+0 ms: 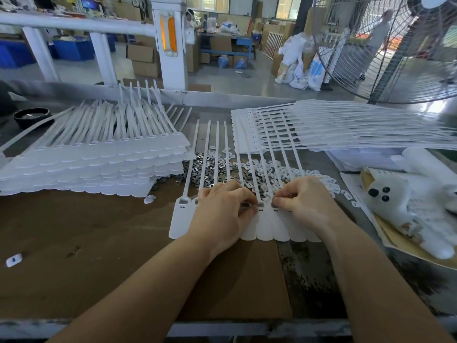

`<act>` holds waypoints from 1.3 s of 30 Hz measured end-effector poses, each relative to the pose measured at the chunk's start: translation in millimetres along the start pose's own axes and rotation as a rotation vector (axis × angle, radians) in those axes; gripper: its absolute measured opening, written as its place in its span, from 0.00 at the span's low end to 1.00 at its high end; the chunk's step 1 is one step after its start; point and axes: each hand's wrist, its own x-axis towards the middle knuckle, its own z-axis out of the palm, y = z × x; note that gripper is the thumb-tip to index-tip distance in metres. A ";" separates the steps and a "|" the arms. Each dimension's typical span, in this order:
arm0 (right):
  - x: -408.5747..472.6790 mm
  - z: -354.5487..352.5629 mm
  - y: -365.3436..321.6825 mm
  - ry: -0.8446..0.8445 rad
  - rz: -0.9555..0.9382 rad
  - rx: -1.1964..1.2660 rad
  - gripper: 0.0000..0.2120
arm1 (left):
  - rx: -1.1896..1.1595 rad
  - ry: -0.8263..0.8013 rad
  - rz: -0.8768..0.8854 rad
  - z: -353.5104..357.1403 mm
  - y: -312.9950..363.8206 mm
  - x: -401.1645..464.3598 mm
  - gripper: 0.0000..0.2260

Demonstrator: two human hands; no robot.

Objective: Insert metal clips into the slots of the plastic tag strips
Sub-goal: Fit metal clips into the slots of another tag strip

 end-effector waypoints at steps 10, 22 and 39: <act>-0.9 0.5 1.3 0.074 0.029 0.077 0.06 | -0.003 -0.003 -0.003 0.4 -0.7 0.4 0.08; -6.7 8.5 1.2 0.146 0.032 -0.036 0.17 | -0.012 -0.017 0.001 -0.5 -1.2 0.3 0.09; -6.7 10.8 3.0 0.160 0.017 -0.049 0.18 | -0.008 -0.022 -0.006 -0.6 -1.3 1.0 0.09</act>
